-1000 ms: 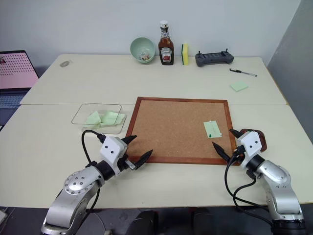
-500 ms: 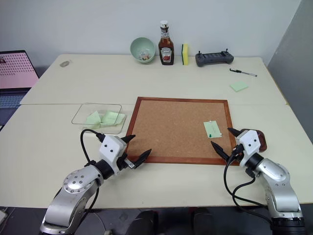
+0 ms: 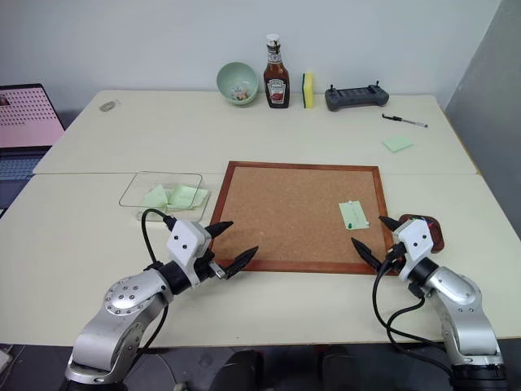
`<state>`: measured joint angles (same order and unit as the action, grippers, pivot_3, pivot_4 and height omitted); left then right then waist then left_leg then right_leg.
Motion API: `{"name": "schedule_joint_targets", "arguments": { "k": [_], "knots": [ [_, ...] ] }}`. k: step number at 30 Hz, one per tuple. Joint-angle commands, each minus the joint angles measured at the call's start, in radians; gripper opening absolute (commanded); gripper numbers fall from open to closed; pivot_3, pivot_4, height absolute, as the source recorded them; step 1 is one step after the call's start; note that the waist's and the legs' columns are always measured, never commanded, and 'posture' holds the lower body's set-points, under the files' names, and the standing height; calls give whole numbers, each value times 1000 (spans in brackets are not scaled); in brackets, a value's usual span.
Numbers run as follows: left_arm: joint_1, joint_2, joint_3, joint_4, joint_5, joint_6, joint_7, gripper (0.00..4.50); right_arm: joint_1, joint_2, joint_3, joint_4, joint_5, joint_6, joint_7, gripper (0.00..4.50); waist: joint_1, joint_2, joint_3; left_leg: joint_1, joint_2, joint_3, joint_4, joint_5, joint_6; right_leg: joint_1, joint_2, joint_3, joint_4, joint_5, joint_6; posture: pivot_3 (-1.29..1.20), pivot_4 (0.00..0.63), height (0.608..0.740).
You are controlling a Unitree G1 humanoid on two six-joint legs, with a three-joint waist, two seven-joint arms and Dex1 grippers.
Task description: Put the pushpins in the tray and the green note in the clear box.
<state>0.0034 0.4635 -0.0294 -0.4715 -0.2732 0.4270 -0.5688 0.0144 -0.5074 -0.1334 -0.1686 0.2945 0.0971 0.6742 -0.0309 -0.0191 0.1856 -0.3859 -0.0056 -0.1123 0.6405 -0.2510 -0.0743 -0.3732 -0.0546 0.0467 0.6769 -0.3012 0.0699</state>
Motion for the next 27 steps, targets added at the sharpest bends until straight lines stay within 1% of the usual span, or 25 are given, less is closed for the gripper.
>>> {"name": "schedule_joint_targets", "arguments": {
  "k": [1,6,8,12,15,17,20,22,27],
  "knots": [
    [-44,2,8,-33,-27,-23,-24,3994,18,-1,-7,-77,6,4,-13,4500,1,0,0,0,0,0,0,0,0,0,0,0,0,0,0,0,150,740],
    [-132,-18,-51,41,7,-37,-27,3061,25,-1,-4,-117,4,14,-21,4500,1,0,0,0,0,0,0,0,0,0,0,0,0,0,0,0,150,740],
    [-184,-30,-88,92,20,-44,-42,2656,29,4,-1,-127,4,16,-27,4500,1,0,0,0,0,0,0,0,0,0,0,0,0,0,0,0,150,740],
    [-290,-56,-142,213,52,-58,-65,1988,46,11,4,-139,0,14,-36,4500,1,0,0,0,0,0,0,0,0,0,0,0,0,0,0,0,150,740],
    [-363,-82,-168,310,74,-78,-76,1363,58,14,6,-148,-1,13,-42,4500,0,0,0,0,0,0,0,0,0,0,0,0,0,0,0,0,150,740],
    [-397,-101,-185,369,92,-97,-80,869,65,15,8,-156,-3,14,-46,4500,-1,0,0,0,0,0,0,0,0,0,0,0,0,0,0,0,150,740],
    [-431,-131,-215,458,124,-126,-83,292,65,16,12,-172,-4,24,-56,4500,0,0,0,0,0,0,0,0,0,0,0,0,0,0,0,0,150,740],
    [-436,-144,-225,490,140,-140,-80,53,64,14,12,-182,-3,31,-62,4500,0,0,0,0,0,0,0,0,0,0,0,0,1,0,0,0,150,740],
    [-417,-167,-234,525,159,-151,-74,53,49,13,21,-207,-9,78,-89,4500,-1,0,0,0,0,0,0,0,0,0,0,0,1,0,0,0,150,740]
  ]
}}
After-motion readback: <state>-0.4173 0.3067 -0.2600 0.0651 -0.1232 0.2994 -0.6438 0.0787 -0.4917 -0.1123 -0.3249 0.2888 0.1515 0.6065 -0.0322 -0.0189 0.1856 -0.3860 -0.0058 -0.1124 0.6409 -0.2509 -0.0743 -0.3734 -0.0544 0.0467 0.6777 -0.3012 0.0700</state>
